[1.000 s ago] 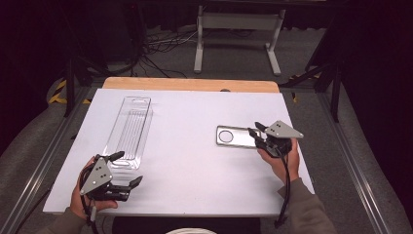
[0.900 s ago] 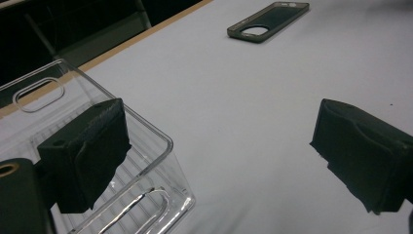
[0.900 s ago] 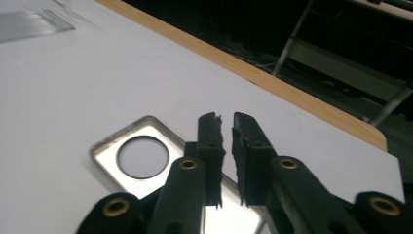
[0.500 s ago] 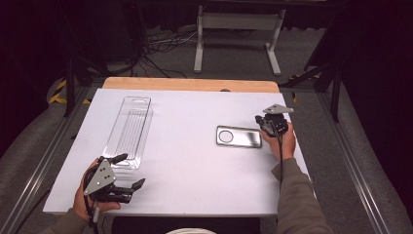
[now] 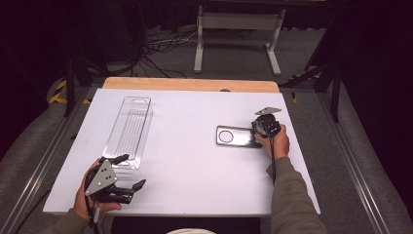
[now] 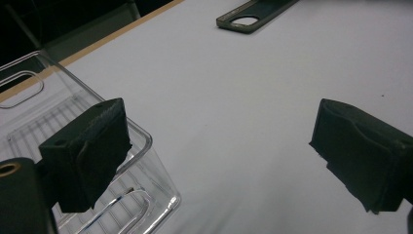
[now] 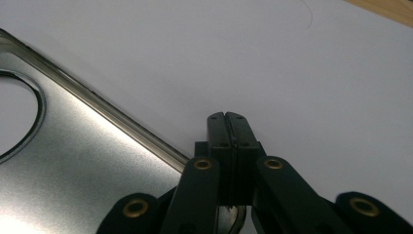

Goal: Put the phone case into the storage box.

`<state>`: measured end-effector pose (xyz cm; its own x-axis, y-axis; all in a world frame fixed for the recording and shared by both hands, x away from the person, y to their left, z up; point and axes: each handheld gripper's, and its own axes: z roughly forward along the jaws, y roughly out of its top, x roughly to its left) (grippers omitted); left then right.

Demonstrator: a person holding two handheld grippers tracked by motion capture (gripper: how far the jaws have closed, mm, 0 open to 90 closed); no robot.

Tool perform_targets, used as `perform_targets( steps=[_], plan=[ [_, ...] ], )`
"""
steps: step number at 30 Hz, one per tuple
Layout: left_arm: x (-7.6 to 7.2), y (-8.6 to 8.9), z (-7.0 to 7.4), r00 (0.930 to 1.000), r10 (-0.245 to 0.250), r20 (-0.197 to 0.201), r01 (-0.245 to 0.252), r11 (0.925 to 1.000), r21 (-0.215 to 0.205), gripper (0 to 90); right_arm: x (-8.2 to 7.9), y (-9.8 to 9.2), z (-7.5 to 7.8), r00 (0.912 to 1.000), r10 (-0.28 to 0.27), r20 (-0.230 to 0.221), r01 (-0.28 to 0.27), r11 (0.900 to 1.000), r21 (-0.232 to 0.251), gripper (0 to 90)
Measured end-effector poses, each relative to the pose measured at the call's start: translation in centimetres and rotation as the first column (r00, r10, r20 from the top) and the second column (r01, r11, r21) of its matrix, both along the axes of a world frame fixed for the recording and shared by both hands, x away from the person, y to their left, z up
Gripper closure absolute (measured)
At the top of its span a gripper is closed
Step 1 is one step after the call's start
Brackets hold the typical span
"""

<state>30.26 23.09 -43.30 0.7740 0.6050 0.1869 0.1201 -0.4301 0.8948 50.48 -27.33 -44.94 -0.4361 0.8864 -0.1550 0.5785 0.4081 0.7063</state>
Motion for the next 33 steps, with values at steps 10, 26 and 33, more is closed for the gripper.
perform_targets(
  steps=[10,26,33],
  plan=[
    [-0.1,0.1,0.1,0.9999,-0.008,0.008,0.008,1.0000,0.004,8.0,-0.7,-0.3,0.1,0.9997,0.009,-0.024,-0.009,1.000,0.017,90.0],
    [-0.3,-0.1,0.2,0.9998,-0.014,0.016,0.014,0.9998,0.014,8.7,-4.6,-0.4,0.5,0.9950,0.076,-0.065,-0.077,0.997,-0.019,90.0],
    [-0.3,-0.1,0.2,0.9998,-0.015,0.012,0.015,0.9999,0.007,8.9,-5.4,-0.2,0.6,0.9927,0.093,-0.076,-0.095,0.995,-0.016,90.0]
  ],
)
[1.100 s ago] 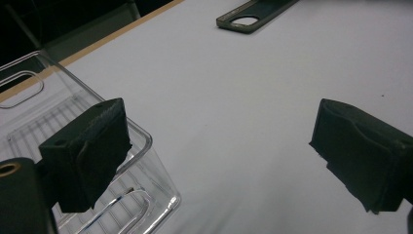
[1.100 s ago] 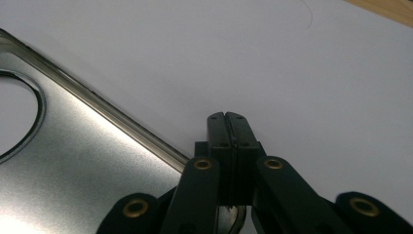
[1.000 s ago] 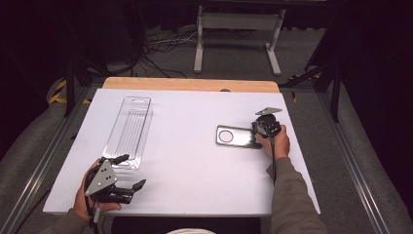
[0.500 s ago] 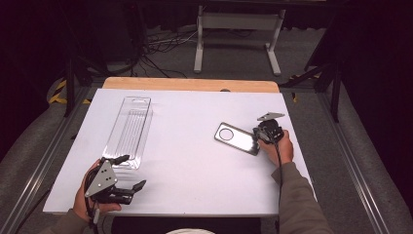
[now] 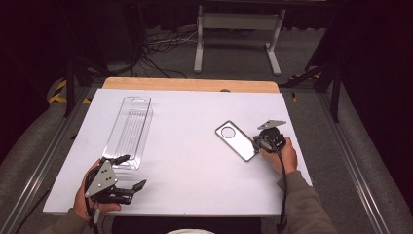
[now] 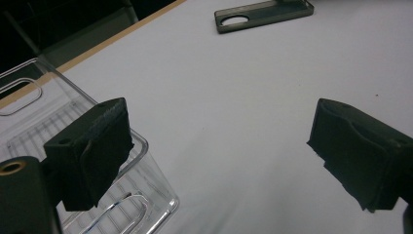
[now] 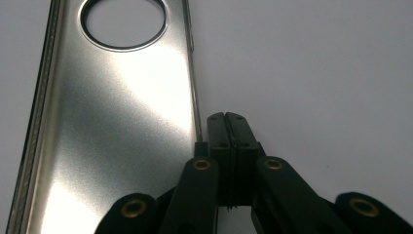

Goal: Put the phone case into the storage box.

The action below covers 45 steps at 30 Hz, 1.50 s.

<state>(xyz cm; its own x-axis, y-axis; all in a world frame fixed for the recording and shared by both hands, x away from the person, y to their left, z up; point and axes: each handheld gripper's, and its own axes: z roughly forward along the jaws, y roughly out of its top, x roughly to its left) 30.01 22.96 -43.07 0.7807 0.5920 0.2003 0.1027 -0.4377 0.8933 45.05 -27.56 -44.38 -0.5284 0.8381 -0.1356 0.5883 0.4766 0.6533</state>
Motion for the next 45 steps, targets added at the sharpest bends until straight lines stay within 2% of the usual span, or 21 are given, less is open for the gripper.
perform_targets(
  steps=[1,20,28,30,38,42,45],
  plan=[
    [0.0,0.0,0.1,0.9999,-0.002,0.011,0.002,0.9999,0.013,8.9,0.0,0.0,0.0,1.0000,0.001,-0.002,-0.001,1.000,0.000,90.0],
    [-0.1,0.0,0.0,1.0000,-0.006,0.007,0.006,0.9999,0.008,9.1,-0.3,0.1,0.1,0.9998,0.016,-0.014,-0.016,1.000,0.000,90.0],
    [-0.1,-0.1,0.0,0.9999,-0.010,0.007,0.010,0.9999,0.009,9.2,-2.2,1.3,0.2,0.9970,0.068,-0.035,-0.069,0.997,-0.022,90.0],
    [0.0,-0.1,0.1,0.9999,-0.013,0.008,0.012,0.9998,0.012,9.2,-2.3,1.4,0.2,0.9970,0.069,-0.035,-0.070,0.997,-0.023,90.0],
    [-0.1,-0.1,0.0,0.9999,-0.010,-0.004,0.010,0.9999,0.003,9.3,-3.5,2.4,0.4,0.9880,0.136,-0.074,-0.138,0.990,-0.018,90.0],
    [0.0,-0.1,0.0,0.9999,-0.013,-0.001,0.013,0.9999,0.006,9.3,-3.5,2.7,0.4,0.9845,0.155,-0.081,-0.156,0.988,-0.001,90.0],
    [0.0,-0.1,0.0,0.9999,-0.014,-0.005,0.014,0.9999,0.007,9.3,-3.6,2.9,0.4,0.9831,0.164,-0.082,-0.165,0.986,-0.010,88.7]
  ],
)
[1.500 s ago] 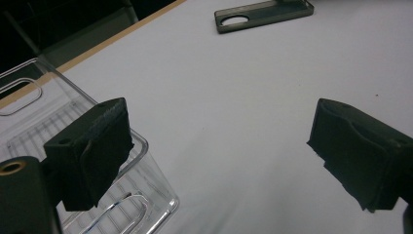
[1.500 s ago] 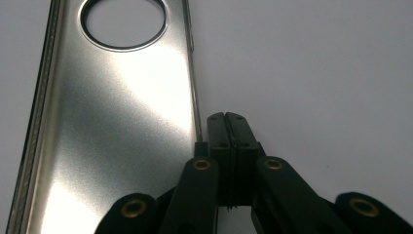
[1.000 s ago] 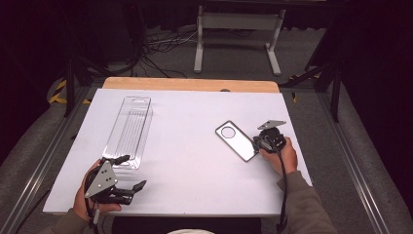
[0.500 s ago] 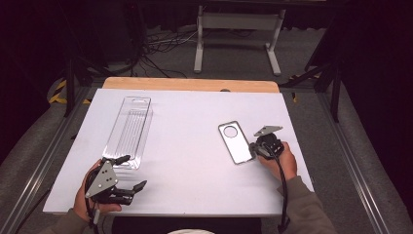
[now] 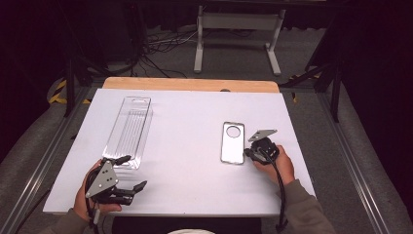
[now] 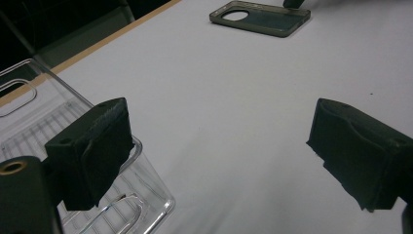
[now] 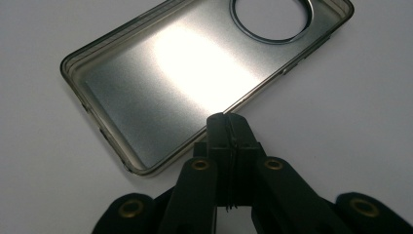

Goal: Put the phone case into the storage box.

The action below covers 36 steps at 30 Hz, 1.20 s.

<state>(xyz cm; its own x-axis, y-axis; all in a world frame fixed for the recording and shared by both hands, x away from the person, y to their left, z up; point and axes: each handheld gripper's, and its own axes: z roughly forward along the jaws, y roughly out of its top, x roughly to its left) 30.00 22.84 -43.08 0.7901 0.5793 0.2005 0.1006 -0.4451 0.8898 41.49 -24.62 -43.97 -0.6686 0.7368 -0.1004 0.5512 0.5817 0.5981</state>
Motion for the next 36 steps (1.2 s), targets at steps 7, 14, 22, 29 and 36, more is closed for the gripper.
perform_targets(
  steps=[7,14,22,29,36],
  plan=[
    [0.0,-0.1,0.0,1.0000,0.002,-0.005,-0.002,1.0000,-0.002,9.3,1.0,-1.1,0.8,0.9976,-0.066,0.021,0.065,0.996,0.065,74.3],
    [0.1,-0.1,0.0,1.0000,0.000,-0.003,0.000,1.0000,0.006,9.3,3.6,-0.5,2.3,0.9910,-0.115,0.069,0.108,0.989,0.100,61.2],
    [0.1,0.0,-0.1,0.9998,-0.005,-0.019,0.005,1.0000,-0.008,9.3,8.6,-0.1,2.2,0.9870,-0.133,0.090,0.126,0.989,0.082,58.9],
    [0.2,0.0,-0.1,0.9997,-0.011,-0.022,0.011,0.9999,-0.006,9.3,10.8,0.7,0.8,0.9900,-0.125,0.066,0.125,0.992,0.002,59.0],
    [0.2,0.0,-0.1,0.9995,-0.015,-0.028,0.015,0.9999,-0.002,9.3,11.3,0.0,-0.1,0.9884,-0.149,0.029,0.145,0.983,0.110,68.2]
  ],
)
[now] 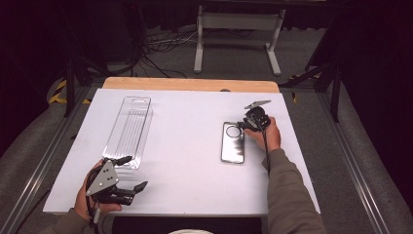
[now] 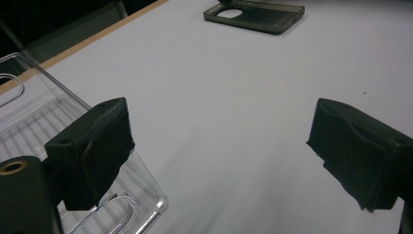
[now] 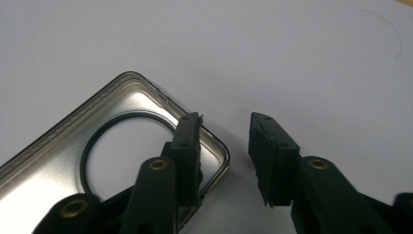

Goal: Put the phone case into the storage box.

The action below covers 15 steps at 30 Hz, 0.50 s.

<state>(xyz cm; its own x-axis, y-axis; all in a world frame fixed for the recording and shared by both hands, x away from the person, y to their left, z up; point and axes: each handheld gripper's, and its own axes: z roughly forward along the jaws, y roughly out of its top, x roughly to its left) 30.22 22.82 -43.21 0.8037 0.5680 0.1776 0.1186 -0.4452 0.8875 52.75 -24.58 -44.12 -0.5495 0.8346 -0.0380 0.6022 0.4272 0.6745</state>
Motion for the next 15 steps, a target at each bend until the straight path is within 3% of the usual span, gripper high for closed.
perform_targets(
  steps=[3,8,15],
  plan=[
    [-0.01,-0.09,-0.04,1.0000,-0.005,-0.006,0.005,1.0000,0.002,9.3,-0.07,-0.11,-0.12,0.9998,0.011,-0.013,-0.011,0.999,0.039,76.5],
    [-0.01,-0.15,-0.08,0.9999,-0.007,-0.010,0.007,0.9999,0.010,9.3,-0.22,-0.09,-0.15,0.9999,0.013,-0.001,-0.013,1.000,0.021,80.1],
    [0.02,-0.33,-0.18,0.9996,-0.019,-0.019,0.020,0.9996,0.018,9.3,-0.28,0.15,0.05,0.9973,0.070,0.020,-0.068,0.994,-0.085,87.0]
  ],
)
